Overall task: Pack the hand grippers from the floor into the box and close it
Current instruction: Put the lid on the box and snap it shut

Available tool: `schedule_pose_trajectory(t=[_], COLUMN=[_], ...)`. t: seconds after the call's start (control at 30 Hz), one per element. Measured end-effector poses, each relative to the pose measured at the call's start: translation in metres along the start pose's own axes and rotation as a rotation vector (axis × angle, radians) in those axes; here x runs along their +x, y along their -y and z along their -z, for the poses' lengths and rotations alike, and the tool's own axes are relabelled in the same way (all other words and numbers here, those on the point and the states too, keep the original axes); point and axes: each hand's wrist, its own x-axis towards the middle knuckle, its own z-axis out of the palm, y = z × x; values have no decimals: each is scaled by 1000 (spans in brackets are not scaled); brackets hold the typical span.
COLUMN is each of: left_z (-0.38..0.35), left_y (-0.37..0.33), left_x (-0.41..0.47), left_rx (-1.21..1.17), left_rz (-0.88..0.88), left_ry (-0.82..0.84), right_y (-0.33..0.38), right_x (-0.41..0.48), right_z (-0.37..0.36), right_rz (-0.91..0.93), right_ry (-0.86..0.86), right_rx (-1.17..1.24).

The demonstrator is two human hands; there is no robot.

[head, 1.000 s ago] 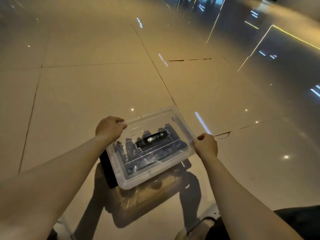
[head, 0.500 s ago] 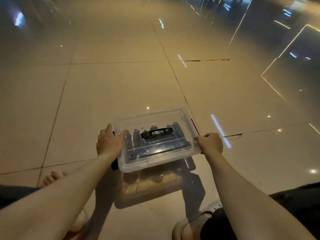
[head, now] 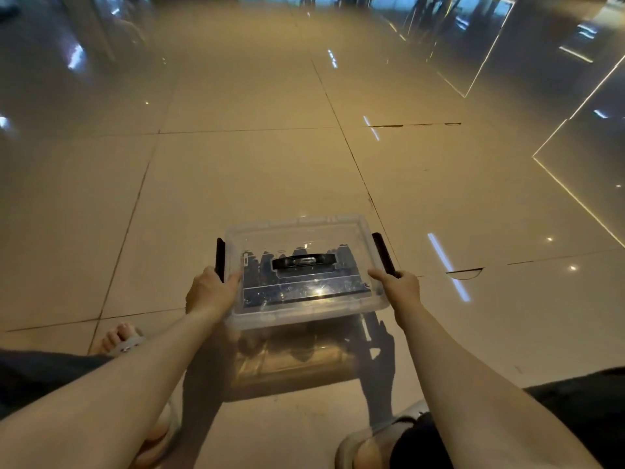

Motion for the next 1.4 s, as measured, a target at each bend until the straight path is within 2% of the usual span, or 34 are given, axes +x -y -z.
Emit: schedule_pose_trajectory(t=[0.13, 0.37, 0.47, 0.53, 0.67, 0.83, 1.0, 1.17, 1.3, 1.4], left_z=[-3, -4, -5, -4, 2, 35, 122, 204, 246, 282], left_y=[-6, -16, -16, -15, -10, -3, 10, 64, 120, 183], left_x=[-11, -16, -19, -18, -17, -29, -36, -39, -55, -71], left_rx=[36, 37, 17, -27, -281, -311, -356, -414, -498, -476], left_rz=[-37, -45, -44, -33, 9, -4, 30, 241, 219, 306], left_ry=[38, 31, 27, 46, 99, -17, -176, -424, -511, -617], right_y=[11, 15, 15, 14, 18, 42, 110, 177, 198, 207], right_x=[-11, -18, -19, -18, -19, -35, -72, -133, -176, -231], right_z=[-6, -11, -13, -17, -28, -47, -98, -172, -238, -305], right_rz=[194, 231, 231, 195, 155, 241, 345, 558, 638, 656], right_ry=[-91, -108, -114, -103, -87, -50, 81, 228, 304, 400], right_rx=[-302, -435, -381, -258, -124, -103, -50, -147, -271, -332])
